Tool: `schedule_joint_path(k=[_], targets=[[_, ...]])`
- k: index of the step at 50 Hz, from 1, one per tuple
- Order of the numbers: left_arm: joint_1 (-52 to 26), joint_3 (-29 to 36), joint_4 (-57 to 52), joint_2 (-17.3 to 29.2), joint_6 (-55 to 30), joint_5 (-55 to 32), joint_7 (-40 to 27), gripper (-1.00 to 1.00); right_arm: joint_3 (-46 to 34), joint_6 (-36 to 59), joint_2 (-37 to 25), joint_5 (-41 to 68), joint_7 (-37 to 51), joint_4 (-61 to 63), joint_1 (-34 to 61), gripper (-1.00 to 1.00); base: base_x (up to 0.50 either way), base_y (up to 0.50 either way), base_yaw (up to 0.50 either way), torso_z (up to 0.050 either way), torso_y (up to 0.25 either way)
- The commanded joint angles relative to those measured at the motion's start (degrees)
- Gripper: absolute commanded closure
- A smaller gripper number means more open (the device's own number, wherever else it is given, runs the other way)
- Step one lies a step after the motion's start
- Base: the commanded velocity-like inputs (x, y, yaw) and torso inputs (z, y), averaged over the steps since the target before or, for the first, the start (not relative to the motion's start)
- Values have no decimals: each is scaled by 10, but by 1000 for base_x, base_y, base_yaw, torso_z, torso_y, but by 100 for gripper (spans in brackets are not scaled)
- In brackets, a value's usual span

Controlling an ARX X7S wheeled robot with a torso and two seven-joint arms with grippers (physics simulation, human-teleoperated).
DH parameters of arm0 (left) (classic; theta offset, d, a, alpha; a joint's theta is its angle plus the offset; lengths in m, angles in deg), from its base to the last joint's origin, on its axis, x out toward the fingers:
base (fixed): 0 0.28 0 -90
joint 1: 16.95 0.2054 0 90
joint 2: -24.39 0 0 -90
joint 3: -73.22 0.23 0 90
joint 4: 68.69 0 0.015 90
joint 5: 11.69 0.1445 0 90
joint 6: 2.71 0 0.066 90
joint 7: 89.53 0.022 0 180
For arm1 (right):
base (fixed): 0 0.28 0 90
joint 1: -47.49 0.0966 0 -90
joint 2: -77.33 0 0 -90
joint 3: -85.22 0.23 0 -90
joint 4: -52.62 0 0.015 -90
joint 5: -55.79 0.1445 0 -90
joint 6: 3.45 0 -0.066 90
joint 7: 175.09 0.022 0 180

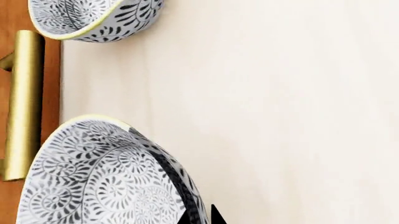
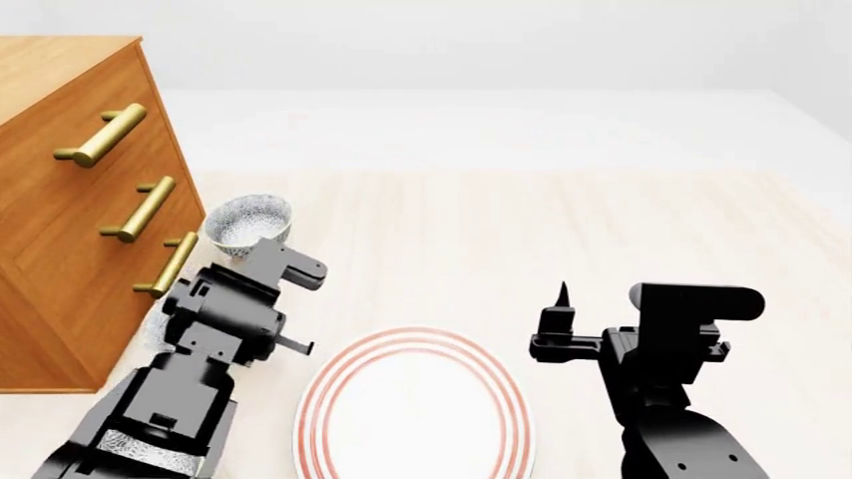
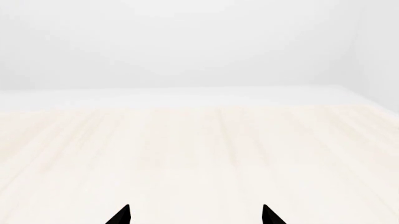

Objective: Put the bowl in the middle on the plate.

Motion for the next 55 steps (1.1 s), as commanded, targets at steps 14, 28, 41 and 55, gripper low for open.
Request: schedule_joint_path(k=[14,28,41,55], targets=[[115,113,-690,70,-214,48,106,100,-2,-5,-5,6,5,-5,-2,-100,0,0,0,0,0],[130,191,-801,122,-209,43,138,100,-2,-7,-7,10,7,-8,-1,-100,0,0,0,0,0],[141,288,-871,170,-177,44,144,100,-3,-12,-9,13,9,-13,-1,-100,0,0,0,0,0],[142,360,-889,189,-154,55,135,100,-5,-7,-12,17,14,-9,1,-100,0,0,0,0,1]])
